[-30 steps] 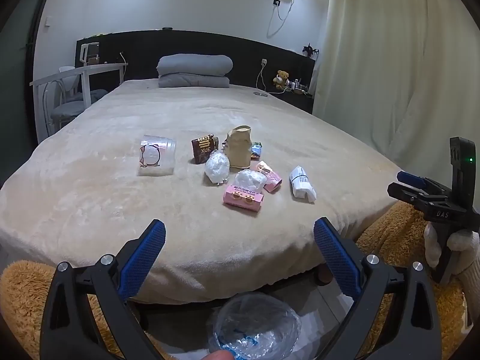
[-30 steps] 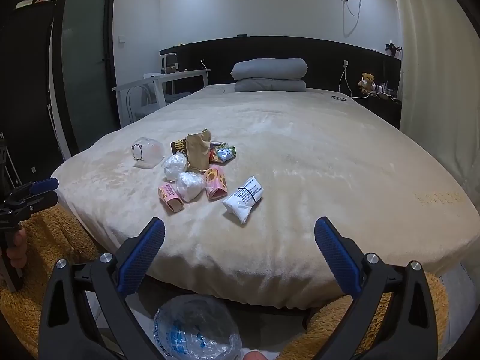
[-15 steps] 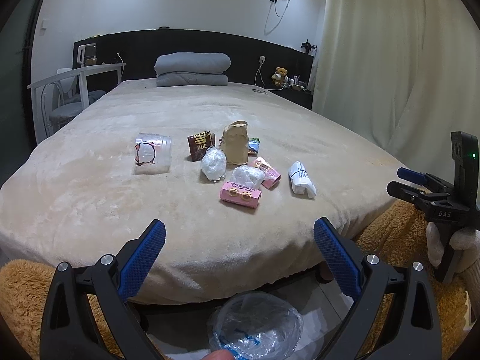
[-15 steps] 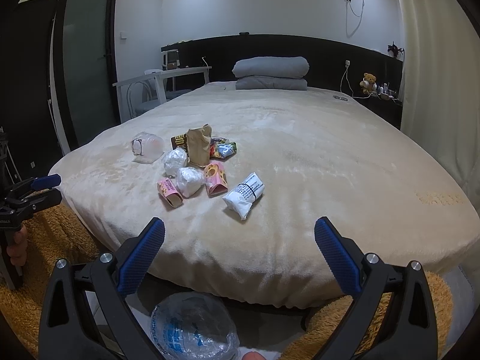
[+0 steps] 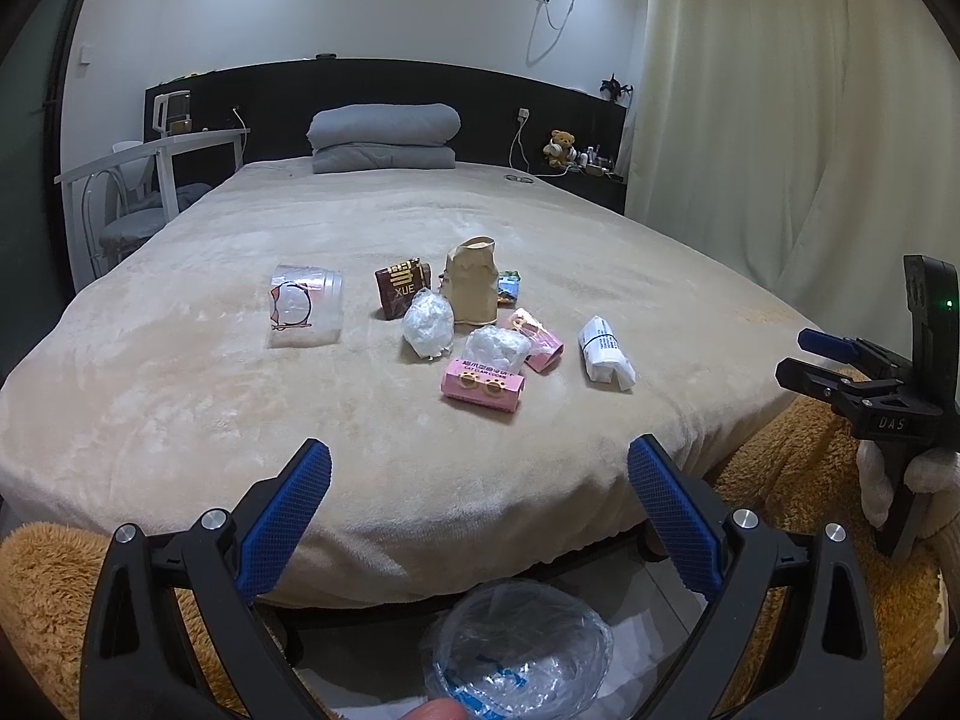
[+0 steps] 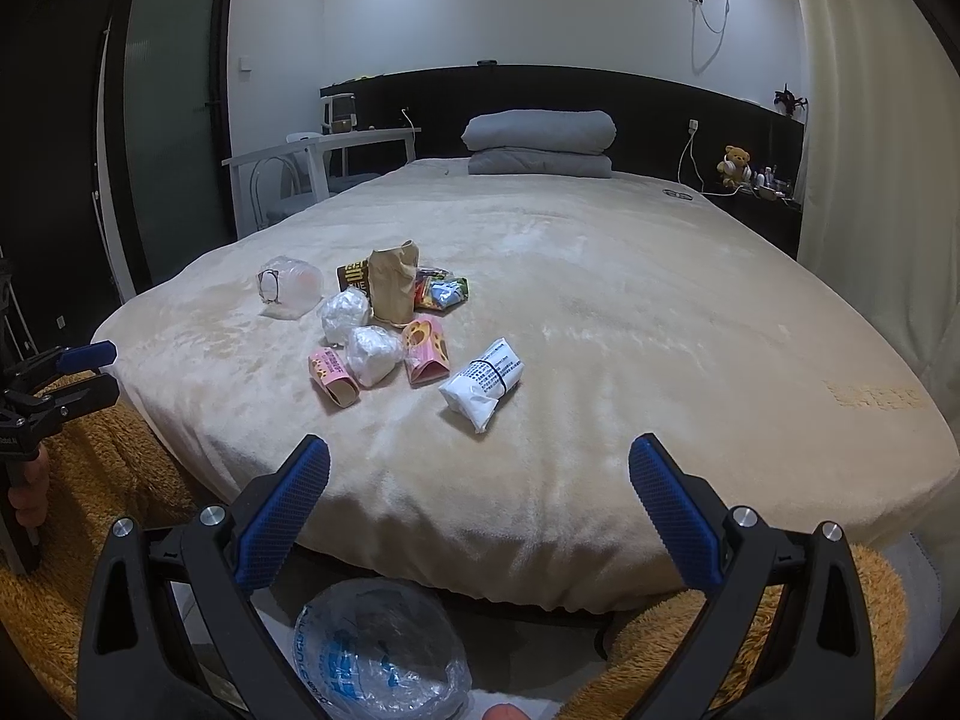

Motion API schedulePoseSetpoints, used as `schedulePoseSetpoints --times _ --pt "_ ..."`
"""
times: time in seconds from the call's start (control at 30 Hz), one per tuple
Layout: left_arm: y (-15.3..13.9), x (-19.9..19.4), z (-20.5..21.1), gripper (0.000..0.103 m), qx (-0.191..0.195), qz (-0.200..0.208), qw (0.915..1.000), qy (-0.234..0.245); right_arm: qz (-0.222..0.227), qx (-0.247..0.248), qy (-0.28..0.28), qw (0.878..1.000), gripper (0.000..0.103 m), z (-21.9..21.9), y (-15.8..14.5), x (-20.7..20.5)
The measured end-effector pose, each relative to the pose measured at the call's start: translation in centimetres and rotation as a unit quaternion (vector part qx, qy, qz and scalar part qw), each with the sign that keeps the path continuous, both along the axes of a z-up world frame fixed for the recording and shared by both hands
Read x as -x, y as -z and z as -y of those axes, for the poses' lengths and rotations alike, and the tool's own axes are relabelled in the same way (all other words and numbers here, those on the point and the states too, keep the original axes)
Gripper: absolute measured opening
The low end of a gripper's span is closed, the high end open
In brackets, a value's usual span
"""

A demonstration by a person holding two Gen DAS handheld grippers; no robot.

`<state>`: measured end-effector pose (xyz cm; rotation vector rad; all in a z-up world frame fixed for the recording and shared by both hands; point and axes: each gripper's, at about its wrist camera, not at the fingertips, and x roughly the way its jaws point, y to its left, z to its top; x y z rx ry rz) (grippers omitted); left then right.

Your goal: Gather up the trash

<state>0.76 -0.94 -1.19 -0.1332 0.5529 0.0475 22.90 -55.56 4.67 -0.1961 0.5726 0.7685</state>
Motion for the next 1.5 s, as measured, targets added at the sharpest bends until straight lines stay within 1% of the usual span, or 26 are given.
schedulePoseSetpoints --times 1.3,1.5 --pt "0.46 0.11 -0.29 0.097 0.003 -0.004 1.0000 -0.005 -0.003 0.007 -0.002 1.000 0.099 0.32 0.75 -0.13" --pt "0.43 -0.12 -0.12 0.097 -0.003 -0.008 0.9999 -0.008 -0.010 0.002 -0.001 1.000 0.099 0.40 0.29 -0.36"
